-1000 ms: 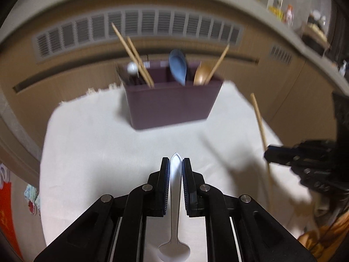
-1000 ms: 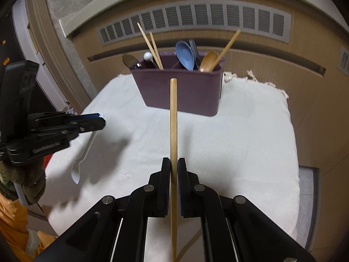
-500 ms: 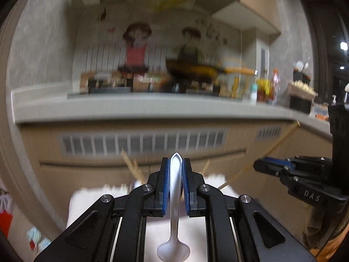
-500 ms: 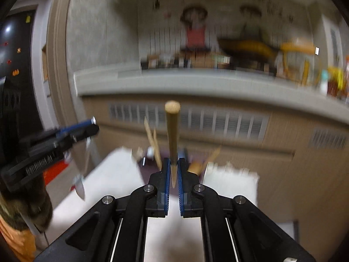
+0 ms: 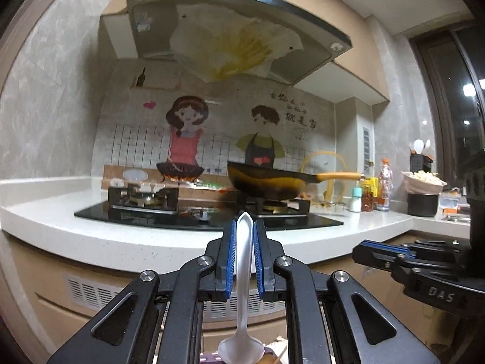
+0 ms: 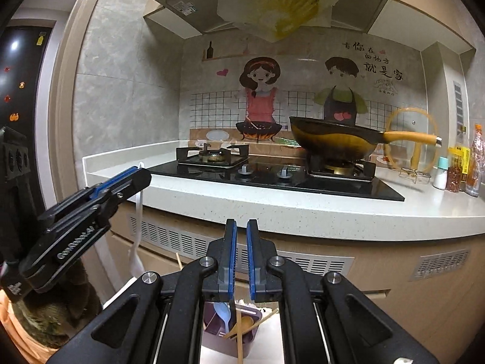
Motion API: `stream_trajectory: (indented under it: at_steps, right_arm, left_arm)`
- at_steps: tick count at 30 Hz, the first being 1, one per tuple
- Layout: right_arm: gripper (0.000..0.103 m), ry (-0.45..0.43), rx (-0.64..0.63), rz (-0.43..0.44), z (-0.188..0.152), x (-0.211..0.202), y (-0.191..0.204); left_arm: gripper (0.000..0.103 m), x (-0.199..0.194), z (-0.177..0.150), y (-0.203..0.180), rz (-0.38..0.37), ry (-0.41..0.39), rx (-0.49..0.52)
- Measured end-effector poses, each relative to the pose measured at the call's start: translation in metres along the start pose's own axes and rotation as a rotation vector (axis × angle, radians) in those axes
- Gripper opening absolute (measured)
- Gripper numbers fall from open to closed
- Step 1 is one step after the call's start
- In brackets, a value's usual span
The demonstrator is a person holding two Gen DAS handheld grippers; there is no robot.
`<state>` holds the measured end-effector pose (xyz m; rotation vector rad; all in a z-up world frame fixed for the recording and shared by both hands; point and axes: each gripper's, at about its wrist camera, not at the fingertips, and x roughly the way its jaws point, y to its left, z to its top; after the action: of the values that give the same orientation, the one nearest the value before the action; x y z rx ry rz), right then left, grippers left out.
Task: Organize utensils
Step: 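Lift the white spoon and chopstick and carry them over the caddy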
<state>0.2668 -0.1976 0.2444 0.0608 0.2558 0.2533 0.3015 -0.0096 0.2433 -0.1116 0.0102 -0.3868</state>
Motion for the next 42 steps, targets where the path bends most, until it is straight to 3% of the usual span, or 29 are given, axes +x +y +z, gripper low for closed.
stream_trajectory:
  at_steps: [2,5,11,13,15,19,25,32,35,42]
  right_arm:
    - [0.006,0.030,0.011,0.013,-0.007,0.012,-0.004]
    - [0.006,0.156,0.023,0.071,-0.034,0.033,-0.006]
    - [0.007,0.471,0.032,0.184,-0.132,0.074,-0.008]
    - [0.009,0.576,0.048,0.268,-0.169,0.082,-0.003]
    - [0.019,0.676,0.047,0.324,-0.197,0.091,0.008]
    - [0.020,0.816,-0.050,0.339,-0.247,0.104,0.040]
    - [0.020,0.868,-0.122,0.285,-0.277,0.126,0.061]
    - [0.020,0.903,-0.112,0.220,-0.288,0.145,0.066]
    - [0.007,0.889,-0.153,0.189,-0.290,0.135,0.071]
    - [0.007,0.808,-0.034,0.211,-0.265,0.086,0.052]
  left_arm:
    - [0.012,0.012,-0.011,0.007,0.016,0.044,-0.023]
    - [0.012,0.019,-0.037,0.018,0.016,0.139,-0.055]
    - [0.012,0.008,-0.103,0.032,0.038,0.325,-0.079]
    - [0.012,0.001,-0.123,0.038,0.040,0.378,-0.110]
    - [0.012,-0.007,-0.139,0.046,0.054,0.414,-0.133]
    - [0.012,-0.024,-0.165,0.060,0.089,0.480,-0.190]
    - [0.012,-0.049,-0.179,0.066,0.116,0.510,-0.217]
    - [0.012,-0.064,-0.174,0.064,0.099,0.502,-0.210]
    - [0.012,-0.069,-0.170,0.059,0.095,0.494,-0.190]
    - [0.012,-0.077,-0.160,0.048,0.076,0.481,-0.166]
